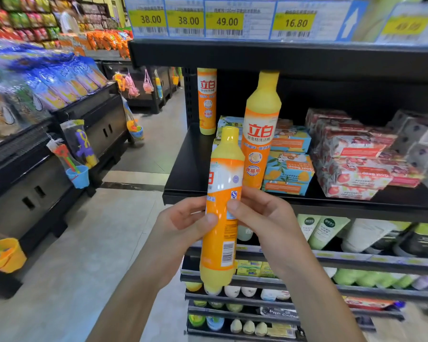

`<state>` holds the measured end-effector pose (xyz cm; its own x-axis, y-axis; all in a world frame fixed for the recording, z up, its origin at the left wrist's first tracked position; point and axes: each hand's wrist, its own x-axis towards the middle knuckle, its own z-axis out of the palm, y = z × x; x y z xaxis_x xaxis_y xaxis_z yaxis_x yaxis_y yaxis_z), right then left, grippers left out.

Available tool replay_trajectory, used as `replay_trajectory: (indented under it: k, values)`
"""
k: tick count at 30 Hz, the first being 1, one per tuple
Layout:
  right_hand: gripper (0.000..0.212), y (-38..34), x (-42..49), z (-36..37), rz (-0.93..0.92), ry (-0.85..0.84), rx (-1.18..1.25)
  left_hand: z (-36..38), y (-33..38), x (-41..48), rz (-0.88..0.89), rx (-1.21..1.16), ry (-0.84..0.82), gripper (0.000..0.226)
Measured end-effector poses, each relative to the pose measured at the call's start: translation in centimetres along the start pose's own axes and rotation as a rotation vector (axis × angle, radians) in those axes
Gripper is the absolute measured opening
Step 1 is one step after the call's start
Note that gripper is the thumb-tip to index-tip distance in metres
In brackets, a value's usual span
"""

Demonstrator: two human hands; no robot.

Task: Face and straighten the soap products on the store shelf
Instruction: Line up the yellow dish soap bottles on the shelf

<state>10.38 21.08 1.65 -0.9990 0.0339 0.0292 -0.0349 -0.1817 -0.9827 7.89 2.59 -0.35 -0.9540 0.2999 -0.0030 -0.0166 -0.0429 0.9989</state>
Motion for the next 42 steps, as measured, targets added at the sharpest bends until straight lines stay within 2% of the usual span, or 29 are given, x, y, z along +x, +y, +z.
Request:
replay_trajectory:
  k: [2,6,10,15,19,22,26,30,33,36,39,42]
  values:
    - [0.046,-0.1,0.0,0.0,-0.009,0.021,0.027,0.0,0.1,0.0,0.008,0.038,-0.019,0.042]
    - [0.046,-0.3,0.2,0.0,-0.023,0.056,0.041,0.6,0.3,0.1,0.037,0.124,-0.01,0.057]
    - [0.045,-0.2,0.3,-0.1,-0.023,0.089,0.005,1.2,0.2,0.2,0.033,0.071,0.024,0.055]
    - [0.03,-0.3,-0.1,-0.7,0.045,-0.042,-0.001,1.3,-0.1,0.2,0.012,-0.052,0.069,0.066]
    - [0.027,-0.3,-0.1,-0.6,-0.028,-0.018,-0.008,1.3,0.3,0.2,0.037,-0.037,0.042,0.055]
    - [0.035,-0.2,0.1,-0.5,-0.067,0.031,0.024,1.4,0.5,0.4,0.06,0.032,0.035,0.06]
    - [0.03,-0.3,0.5,-0.5,-0.075,0.062,0.028,1.9,0.5,0.7,0.114,0.187,0.086,0.054]
    - [0.037,-0.1,0.9,-0.5,-0.073,0.101,-0.058,1.7,0.4,1.0,0.12,0.219,0.122,0.053]
    - [0.041,-0.1,1.1,-0.5,-0.081,0.082,-0.105,1.6,0.5,0.9,0.107,0.203,0.112,0.043]
    - [0.029,-0.3,1.3,-0.5,-0.086,-0.003,-0.133,1.3,0.8,0.8,0.093,0.159,0.111,0.038]
    - [0.027,-0.5,1.2,-0.3,-0.056,-0.099,-0.117,0.7,1.0,1.0,0.115,0.108,0.1,0.051]
    - [0.029,-0.5,1.2,0.0,-0.069,-0.065,-0.069,0.3,1.3,1.1,0.113,0.021,0.082,0.063]
